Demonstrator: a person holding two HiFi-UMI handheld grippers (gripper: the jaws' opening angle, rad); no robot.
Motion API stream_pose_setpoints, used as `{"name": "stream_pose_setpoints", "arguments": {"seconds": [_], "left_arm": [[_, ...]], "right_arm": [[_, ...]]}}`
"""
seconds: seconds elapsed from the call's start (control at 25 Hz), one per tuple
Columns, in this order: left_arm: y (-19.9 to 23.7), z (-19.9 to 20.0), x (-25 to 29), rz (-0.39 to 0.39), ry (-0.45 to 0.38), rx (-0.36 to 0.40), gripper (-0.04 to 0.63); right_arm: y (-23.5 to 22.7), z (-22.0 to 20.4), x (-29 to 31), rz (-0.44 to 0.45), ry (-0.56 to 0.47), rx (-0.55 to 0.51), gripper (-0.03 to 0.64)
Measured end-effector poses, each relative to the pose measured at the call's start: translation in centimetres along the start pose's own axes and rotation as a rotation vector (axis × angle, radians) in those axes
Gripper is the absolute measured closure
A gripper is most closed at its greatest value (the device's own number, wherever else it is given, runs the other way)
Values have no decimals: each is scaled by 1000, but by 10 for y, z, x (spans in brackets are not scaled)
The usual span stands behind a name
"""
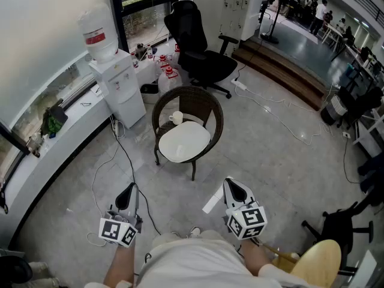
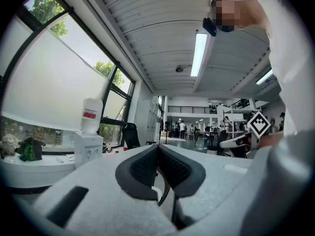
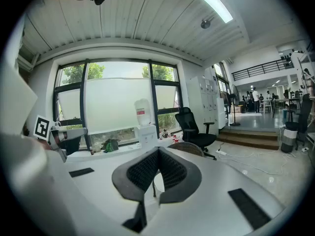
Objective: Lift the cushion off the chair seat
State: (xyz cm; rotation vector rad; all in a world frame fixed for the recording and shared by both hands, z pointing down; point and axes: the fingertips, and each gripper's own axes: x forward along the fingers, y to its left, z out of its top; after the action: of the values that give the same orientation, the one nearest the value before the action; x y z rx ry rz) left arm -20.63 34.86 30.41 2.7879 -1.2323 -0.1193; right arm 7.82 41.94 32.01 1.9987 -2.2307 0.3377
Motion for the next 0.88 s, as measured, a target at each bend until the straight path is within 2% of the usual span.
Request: {"name": "stream_pose_setpoints", "arguments": {"seconds": [0.36,0.56,0.6,0.64,0.8,0.88], "left_arm": [[-1,-1,6,-4,-3,-13,580],[-2,-5,11,-5,-8,-16,580],[-3,-5,12,-5,-8,-16,580],[-3,-5,12,-5,-6,-17,580],[-4,-5,15,4,3,-22,580],[-4,-7,18,5,9,-20,580]], "right_arm": [[-1,2,2,5,7,-1,617],[8,9,6,152,-59,112,615],[9,11,6,181,-67,129,549],[8,14,8,199,-68,135,429],[-6,24,13,194,-84,77,287],[-5,23,16,258,-71,62,200]]}}
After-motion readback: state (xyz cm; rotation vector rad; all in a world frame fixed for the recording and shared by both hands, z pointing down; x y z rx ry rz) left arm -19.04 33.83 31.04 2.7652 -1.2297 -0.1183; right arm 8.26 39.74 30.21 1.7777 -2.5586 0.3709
